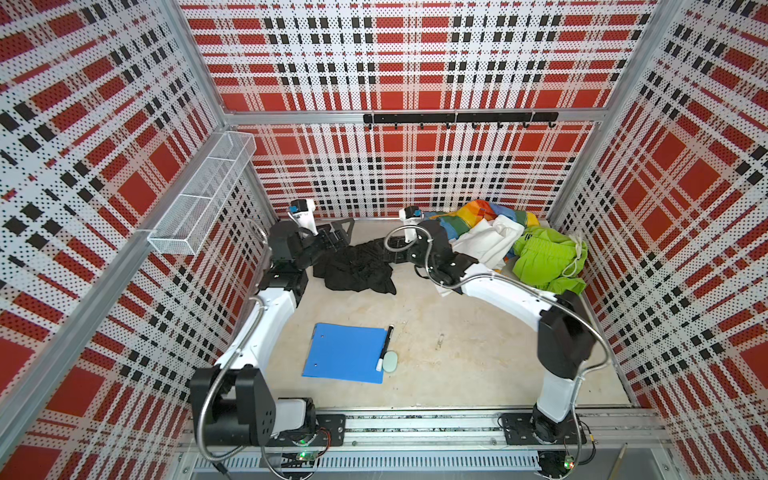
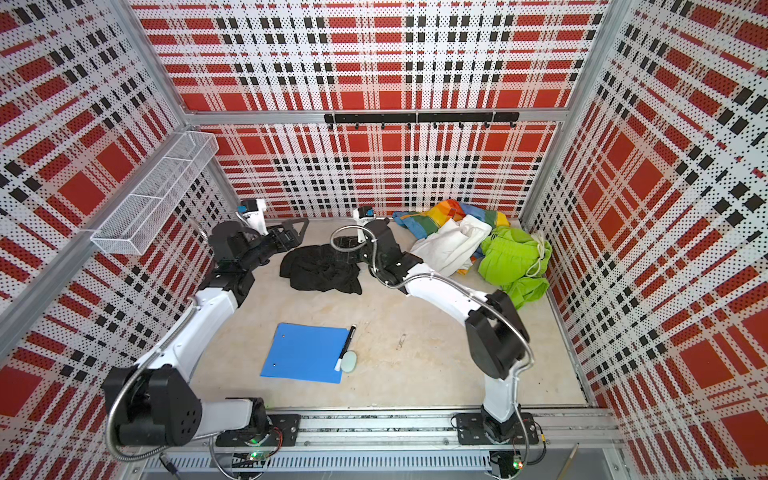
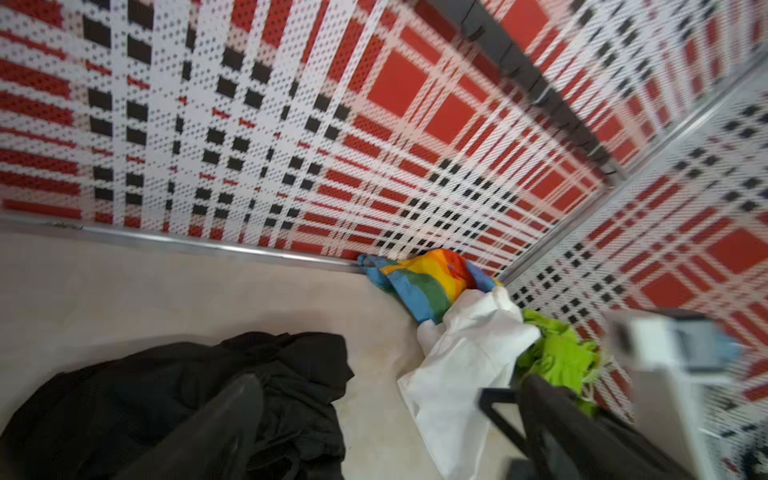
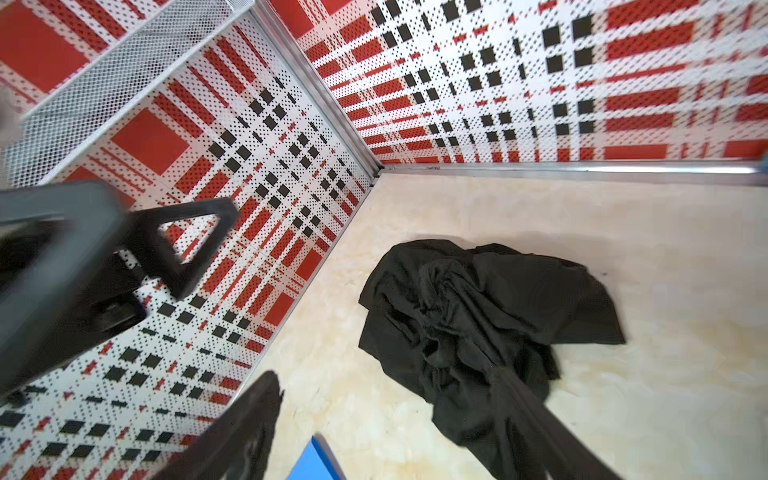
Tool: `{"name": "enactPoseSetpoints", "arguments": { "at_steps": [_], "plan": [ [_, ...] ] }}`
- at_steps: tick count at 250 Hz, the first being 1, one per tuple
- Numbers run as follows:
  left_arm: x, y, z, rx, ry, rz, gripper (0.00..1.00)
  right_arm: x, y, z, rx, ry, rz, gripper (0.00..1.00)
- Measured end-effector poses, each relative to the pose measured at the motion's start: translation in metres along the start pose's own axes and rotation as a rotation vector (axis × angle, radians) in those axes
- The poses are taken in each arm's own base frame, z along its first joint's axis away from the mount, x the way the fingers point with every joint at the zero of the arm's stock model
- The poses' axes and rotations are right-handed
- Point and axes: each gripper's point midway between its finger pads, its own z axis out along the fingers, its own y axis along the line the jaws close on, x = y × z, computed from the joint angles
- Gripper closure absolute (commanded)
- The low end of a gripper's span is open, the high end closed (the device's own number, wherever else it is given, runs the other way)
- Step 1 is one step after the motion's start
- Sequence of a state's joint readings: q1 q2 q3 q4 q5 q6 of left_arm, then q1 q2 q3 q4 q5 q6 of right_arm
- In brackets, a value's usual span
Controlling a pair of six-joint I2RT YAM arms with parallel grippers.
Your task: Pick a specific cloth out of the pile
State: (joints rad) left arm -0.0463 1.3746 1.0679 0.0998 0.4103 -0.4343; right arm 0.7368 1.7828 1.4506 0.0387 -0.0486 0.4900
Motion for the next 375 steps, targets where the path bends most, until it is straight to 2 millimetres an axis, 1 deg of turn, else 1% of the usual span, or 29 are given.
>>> {"name": "enactPoseSetpoints", "arguments": {
  "at_steps": [18,36,55,62,79,103,112,118,129,148,165,175,185,213,235,249,260,270,283,302,310,323,338,362,375],
  "plan": [
    [0.029,0.011,0.026,-0.064,0.087,-0.005,0.01,0.001,-0.010,-0.029,0.038,-0.017,-0.030,0.00],
    [0.063,0.022,0.051,-0.127,0.180,-0.008,0.01,0.006,-0.024,-0.053,0.086,-0.021,-0.056,0.00],
    [0.100,0.039,0.071,-0.201,0.275,-0.010,0.01,0.010,-0.038,-0.075,0.132,-0.025,-0.078,0.00],
    [0.111,0.044,0.078,-0.221,0.304,-0.010,0.01,0.011,-0.043,-0.083,0.149,-0.026,-0.083,0.00],
    [0.137,0.060,0.091,-0.277,0.369,-0.009,0.07,0.011,-0.053,-0.100,0.179,-0.036,-0.090,0.00],
    [0.164,0.083,0.106,-0.341,0.433,-0.005,0.09,0.006,-0.064,-0.121,0.200,-0.064,-0.084,0.00],
    [0.171,0.090,0.111,-0.360,0.450,-0.004,0.13,0.004,-0.066,-0.128,0.204,-0.074,-0.081,0.00],
    [0.176,0.095,0.114,-0.372,0.462,-0.004,0.17,0.002,-0.068,-0.132,0.208,-0.082,-0.079,0.00],
    [0.184,0.102,0.120,-0.388,0.483,-0.004,0.33,-0.001,-0.071,-0.139,0.217,-0.096,-0.077,0.00],
    [0.190,0.109,0.126,-0.401,0.500,0.003,0.58,-0.006,-0.071,-0.147,0.221,-0.112,-0.077,0.00],
    [0.188,0.109,0.128,-0.404,0.500,0.010,0.78,-0.008,-0.071,-0.153,0.225,-0.121,-0.079,0.00],
    [0.185,0.109,0.128,-0.409,0.497,0.022,0.86,-0.008,-0.072,-0.155,0.230,-0.122,-0.078,0.00],
    [0.178,0.109,0.126,-0.426,0.484,0.034,0.89,-0.008,-0.072,-0.157,0.234,-0.122,-0.078,0.00],
    [0.158,0.111,0.115,-0.475,0.460,0.066,0.89,0.000,-0.078,-0.161,0.250,-0.111,-0.078,0.00],
    [0.130,0.117,0.099,-0.520,0.405,0.075,0.89,0.007,-0.085,-0.163,0.272,-0.097,-0.076,0.00],
    [0.110,0.126,0.084,-0.556,0.366,0.072,0.87,0.011,-0.089,-0.163,0.284,-0.088,-0.075,0.00],
    [0.096,0.138,0.069,-0.592,0.333,0.063,0.86,0.014,-0.092,-0.163,0.291,-0.081,-0.074,0.00],
    [0.087,0.149,0.057,-0.621,0.311,0.050,0.86,0.016,-0.093,-0.163,0.294,-0.077,-0.074,0.00],
    [0.082,0.164,0.044,-0.656,0.293,0.030,0.85,0.017,-0.094,-0.163,0.297,-0.072,-0.074,0.00],
    [0.086,0.189,0.028,-0.704,0.297,-0.004,0.83,0.018,-0.094,-0.163,0.299,-0.070,-0.073,0.00],
    [0.093,0.199,0.023,-0.723,0.311,-0.021,0.82,0.019,-0.095,-0.163,0.301,-0.070,-0.073,0.00],
    [0.106,0.210,0.018,-0.742,0.338,-0.041,0.81,0.019,-0.096,-0.163,0.304,-0.069,-0.073,0.00],
    [0.122,0.217,0.020,-0.747,0.374,-0.059,0.79,0.020,-0.096,-0.164,0.307,-0.069,-0.073,0.00],
    [0.145,0.218,0.029,-0.731,0.422,-0.076,0.77,0.021,-0.098,-0.165,0.313,-0.068,-0.073,0.00],
    [0.154,0.218,0.034,-0.722,0.437,-0.085,0.76,0.022,-0.099,-0.165,0.318,-0.064,-0.073,0.00]
  ]
}}
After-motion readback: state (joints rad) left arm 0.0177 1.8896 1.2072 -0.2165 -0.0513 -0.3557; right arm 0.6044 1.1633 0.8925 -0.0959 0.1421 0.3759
